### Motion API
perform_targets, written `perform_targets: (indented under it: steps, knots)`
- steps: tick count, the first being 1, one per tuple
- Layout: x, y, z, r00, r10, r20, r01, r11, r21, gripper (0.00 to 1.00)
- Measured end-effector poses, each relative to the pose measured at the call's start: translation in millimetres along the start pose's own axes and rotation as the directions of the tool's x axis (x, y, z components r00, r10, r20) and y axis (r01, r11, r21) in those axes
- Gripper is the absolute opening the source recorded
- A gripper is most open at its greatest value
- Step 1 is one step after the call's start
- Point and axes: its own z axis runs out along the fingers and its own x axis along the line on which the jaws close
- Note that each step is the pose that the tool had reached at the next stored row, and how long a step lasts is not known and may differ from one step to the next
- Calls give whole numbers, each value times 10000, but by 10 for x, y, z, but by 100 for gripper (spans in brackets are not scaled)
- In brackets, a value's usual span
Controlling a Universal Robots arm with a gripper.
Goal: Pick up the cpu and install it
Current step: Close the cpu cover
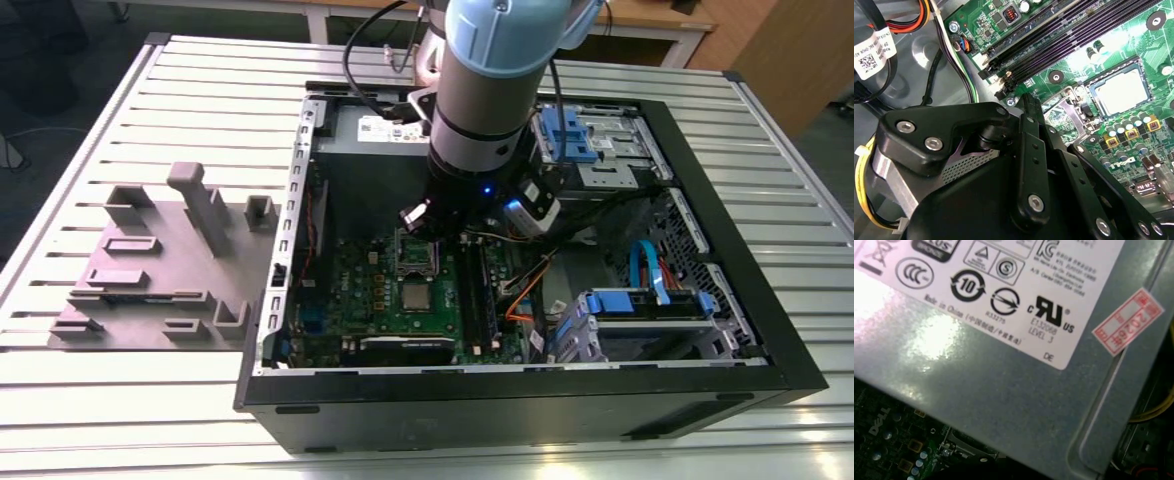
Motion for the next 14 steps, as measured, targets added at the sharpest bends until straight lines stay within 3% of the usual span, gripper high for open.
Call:
perform_targets:
  steps: [14]
  knots:
    - [9, 4, 5, 10000, 0, -1, 0, 10000, 1, 10]
